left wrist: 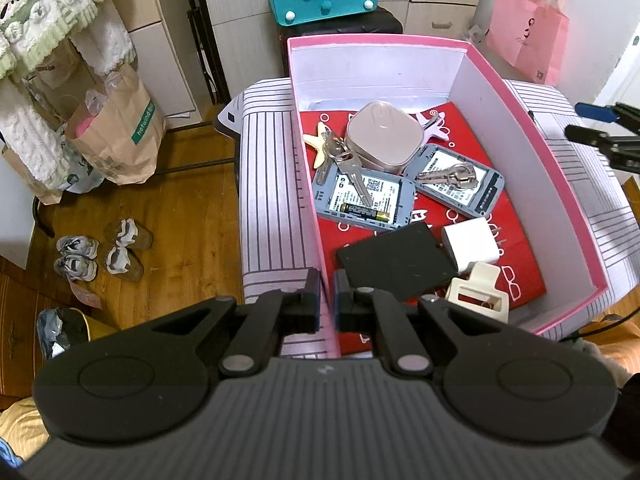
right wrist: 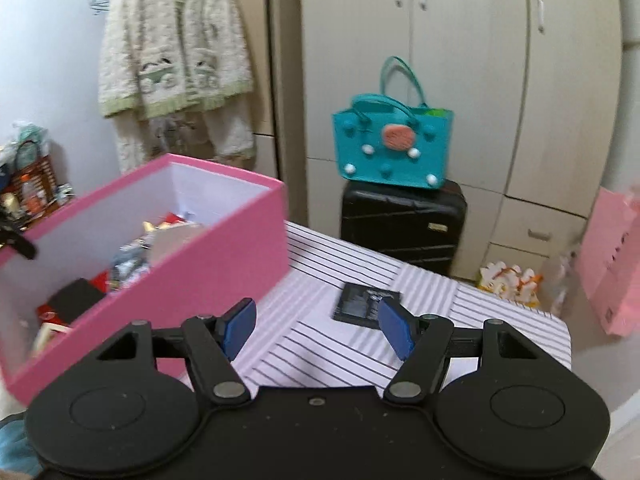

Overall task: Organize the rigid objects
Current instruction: 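Grasp the yellow AA battery with the right tool, then carry the battery with the right tool into the box and release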

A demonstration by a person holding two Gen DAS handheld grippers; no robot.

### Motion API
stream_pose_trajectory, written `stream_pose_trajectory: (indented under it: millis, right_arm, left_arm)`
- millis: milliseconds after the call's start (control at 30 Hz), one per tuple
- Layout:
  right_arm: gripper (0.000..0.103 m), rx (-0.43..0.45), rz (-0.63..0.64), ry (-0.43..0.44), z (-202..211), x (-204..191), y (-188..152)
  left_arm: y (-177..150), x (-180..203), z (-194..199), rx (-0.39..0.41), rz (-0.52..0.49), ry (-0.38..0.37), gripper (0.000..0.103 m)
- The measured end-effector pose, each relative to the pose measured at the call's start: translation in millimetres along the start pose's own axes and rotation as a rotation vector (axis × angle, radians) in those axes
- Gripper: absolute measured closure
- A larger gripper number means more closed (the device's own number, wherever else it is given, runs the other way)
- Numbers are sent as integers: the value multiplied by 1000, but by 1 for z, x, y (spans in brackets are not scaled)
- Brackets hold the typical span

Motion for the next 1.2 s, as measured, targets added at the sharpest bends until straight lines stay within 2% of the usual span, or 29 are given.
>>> stream_pose_trajectory:
  millis: [200,433,467,500,667,733,800,1033,1200]
  right_arm:
    - [31,-69,-64,8,-34,12,-19]
    - [32,-106,-122,-143,-60,38,-37]
    - [35,-114,-138,-144,-63,45,-38]
    - [42,-120,-154,-140,-66,50,-38]
    - [50,-136,-203,-150,-81,61,-37]
    - [70,-135,-168,-190,-82,57,-36]
    - [92,-132,-168,-175,-82,56,-34]
    - [92,-139,-214,-169,-71,56,-37]
    - [92,-127,-234,-124,-54,48,-33]
  left_arm:
    - [3,-1,-1,-24,1,-7,98]
    - [6,-1,-2,-50,-1,-18,97]
    - [7,-2,-2,-54,0,-20,97]
    - [7,-2,-2,-57,0,-22,97]
    - [9,-1,-2,-68,-21,-25,97]
    - [9,-1,-3,-66,-36,-28,96]
    - [10,-1,-3,-67,-37,-32,96]
    - [10,-1,-4,-71,-57,-41,96]
    - [12,-4,-4,-76,-59,-62,95]
Point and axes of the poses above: each gripper's, at about its wrist camera, not at the fingertips, and z roughly against the way its jaws point, x to its right, y to its top, the point moved 2 cm from there along -z, roughly the way its jaws point, and after that the axes turned 9 degrees about z, right-handed, at the moved point
